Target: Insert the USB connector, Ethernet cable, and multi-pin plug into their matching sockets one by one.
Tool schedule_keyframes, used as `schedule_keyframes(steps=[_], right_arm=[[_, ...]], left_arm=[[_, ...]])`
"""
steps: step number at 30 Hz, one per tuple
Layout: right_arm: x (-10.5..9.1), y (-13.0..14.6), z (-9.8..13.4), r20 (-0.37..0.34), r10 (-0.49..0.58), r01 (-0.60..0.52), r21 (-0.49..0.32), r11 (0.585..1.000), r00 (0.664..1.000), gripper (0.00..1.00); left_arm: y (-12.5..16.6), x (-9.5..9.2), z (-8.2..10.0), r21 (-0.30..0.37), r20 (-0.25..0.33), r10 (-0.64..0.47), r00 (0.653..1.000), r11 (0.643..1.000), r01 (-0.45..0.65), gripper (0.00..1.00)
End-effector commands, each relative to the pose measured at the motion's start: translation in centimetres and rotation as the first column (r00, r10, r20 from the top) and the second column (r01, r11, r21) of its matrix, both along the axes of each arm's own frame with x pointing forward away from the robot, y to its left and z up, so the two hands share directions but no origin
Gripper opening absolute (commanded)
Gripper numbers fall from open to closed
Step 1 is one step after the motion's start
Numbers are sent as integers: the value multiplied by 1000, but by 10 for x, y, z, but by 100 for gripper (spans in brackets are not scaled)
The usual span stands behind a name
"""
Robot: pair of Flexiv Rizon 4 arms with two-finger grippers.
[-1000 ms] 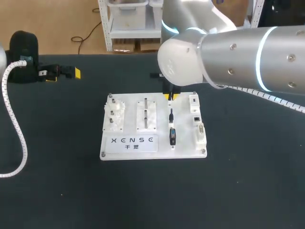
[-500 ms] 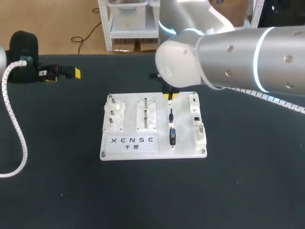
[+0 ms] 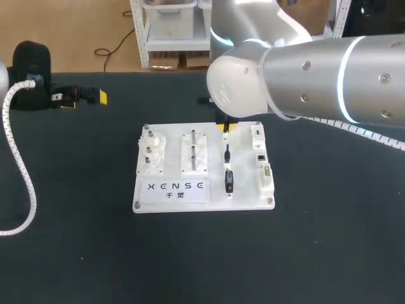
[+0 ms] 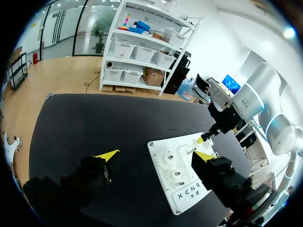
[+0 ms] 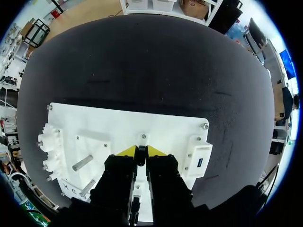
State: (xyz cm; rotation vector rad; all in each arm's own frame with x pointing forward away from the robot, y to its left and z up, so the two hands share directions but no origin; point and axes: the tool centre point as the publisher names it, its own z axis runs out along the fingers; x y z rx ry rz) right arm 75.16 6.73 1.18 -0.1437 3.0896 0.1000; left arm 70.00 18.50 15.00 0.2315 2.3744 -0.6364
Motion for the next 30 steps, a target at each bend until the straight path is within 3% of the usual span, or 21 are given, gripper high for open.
schedule_keyframes(steps=[1, 20, 30], right_arm=[[-4, -4, 7, 21, -3, 2, 4, 1000, 1000, 0], [-4, -3, 40, 104, 8, -13, 48, 999, 995, 0], [-15, -27, 59, 150, -7, 0, 50, 999, 989, 0]], left_arm=[[0, 0, 0, 0, 0, 0, 1000, 1000, 0, 100], [0, 0, 0, 0, 0, 0, 1000, 1000, 0, 100], [0, 0, 0, 0, 0, 0, 1000, 1000, 0, 100]])
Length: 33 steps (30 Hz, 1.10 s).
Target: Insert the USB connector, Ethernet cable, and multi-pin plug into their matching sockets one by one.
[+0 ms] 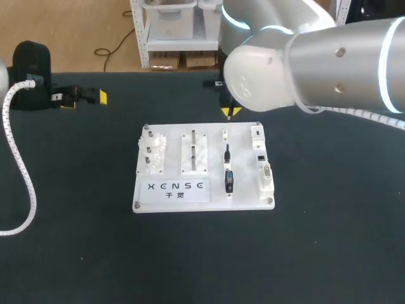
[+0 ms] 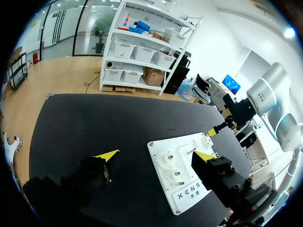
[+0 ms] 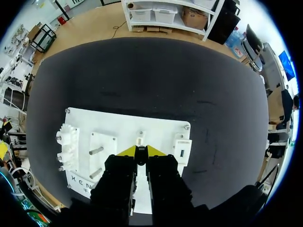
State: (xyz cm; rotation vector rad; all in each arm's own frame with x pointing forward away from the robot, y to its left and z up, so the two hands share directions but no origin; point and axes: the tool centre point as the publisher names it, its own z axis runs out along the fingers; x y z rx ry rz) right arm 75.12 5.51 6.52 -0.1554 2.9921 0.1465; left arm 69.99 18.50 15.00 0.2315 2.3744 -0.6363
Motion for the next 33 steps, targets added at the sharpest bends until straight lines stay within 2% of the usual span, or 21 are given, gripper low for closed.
schedule_keyframes(steps=[1, 12, 33], right_arm=[[-16, -19, 5, 55, -18, 17, 10, 1000, 998, 0], [-26, -52, -7, 25, -59, 60, -13, 998, 998, 0], [-15, -63, -28, -8, -54, 53, -62, 997, 999, 0]], left_arm=[[0, 0, 0, 0, 0, 0, 1000, 1000, 0, 100], [0, 0, 0, 0, 0, 0, 1000, 1000, 0, 100], [0, 0, 0, 0, 0, 0, 1000, 1000, 0, 100]])
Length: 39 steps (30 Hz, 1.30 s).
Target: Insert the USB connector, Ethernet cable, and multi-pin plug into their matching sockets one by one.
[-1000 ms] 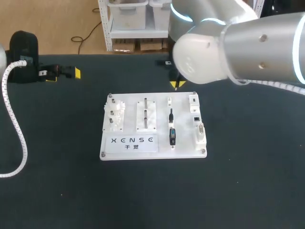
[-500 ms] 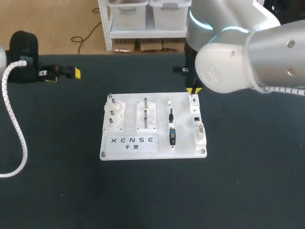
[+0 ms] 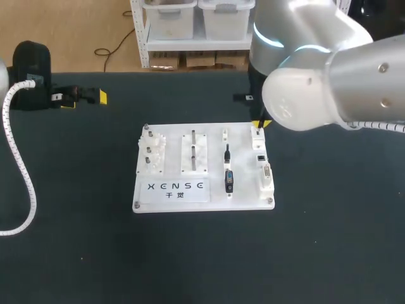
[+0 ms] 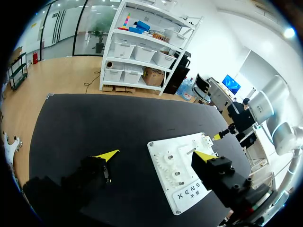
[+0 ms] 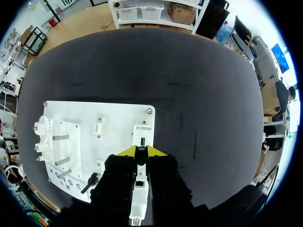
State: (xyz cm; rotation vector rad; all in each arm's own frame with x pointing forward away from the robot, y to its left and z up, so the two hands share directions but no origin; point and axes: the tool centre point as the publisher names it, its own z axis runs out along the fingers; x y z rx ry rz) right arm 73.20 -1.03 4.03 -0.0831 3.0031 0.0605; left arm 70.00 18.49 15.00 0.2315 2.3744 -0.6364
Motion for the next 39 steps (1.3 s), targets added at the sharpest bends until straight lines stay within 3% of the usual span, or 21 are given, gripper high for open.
schedule_keyframes(steps=[1, 39], right_arm=[[4, 2, -4, -6, -2, 2, -10, 1000, 1000, 0], [8, 0, -16, -34, -4, 3, -34, 999, 999, 0]], left_arm=[[0, 0, 0, 0, 0, 0, 1000, 1000, 0, 100], [0, 0, 0, 0, 0, 0, 1000, 1000, 0, 100]])
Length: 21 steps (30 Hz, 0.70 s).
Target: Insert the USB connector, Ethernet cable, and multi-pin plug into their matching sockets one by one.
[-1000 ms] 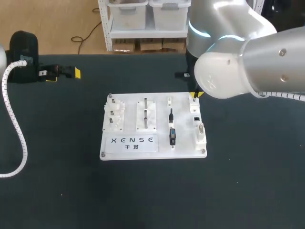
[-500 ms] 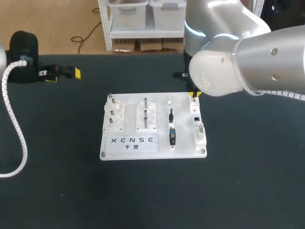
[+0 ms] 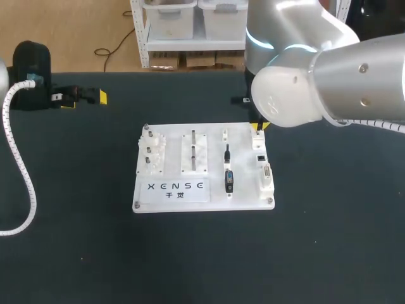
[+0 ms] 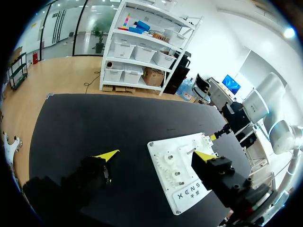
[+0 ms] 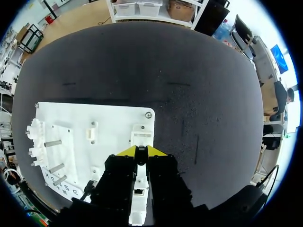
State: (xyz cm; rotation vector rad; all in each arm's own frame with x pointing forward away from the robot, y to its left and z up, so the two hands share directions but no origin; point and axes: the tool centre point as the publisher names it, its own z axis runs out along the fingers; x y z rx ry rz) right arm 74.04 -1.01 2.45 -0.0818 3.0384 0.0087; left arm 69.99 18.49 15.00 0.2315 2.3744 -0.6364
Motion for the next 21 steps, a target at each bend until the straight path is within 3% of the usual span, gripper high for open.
schedule_keyframes(steps=[1, 21], right_arm=[[0, 0, 0, -1, 0, 0, 1, 1000, 1000, 0], [-6, -4, -4, -20, -23, 23, -5, 1000, 1000, 0]], left_arm=[[0, 0, 0, 0, 0, 0, 1000, 1000, 0, 100], [0, 0, 0, 0, 0, 0, 1000, 1000, 0, 100]])
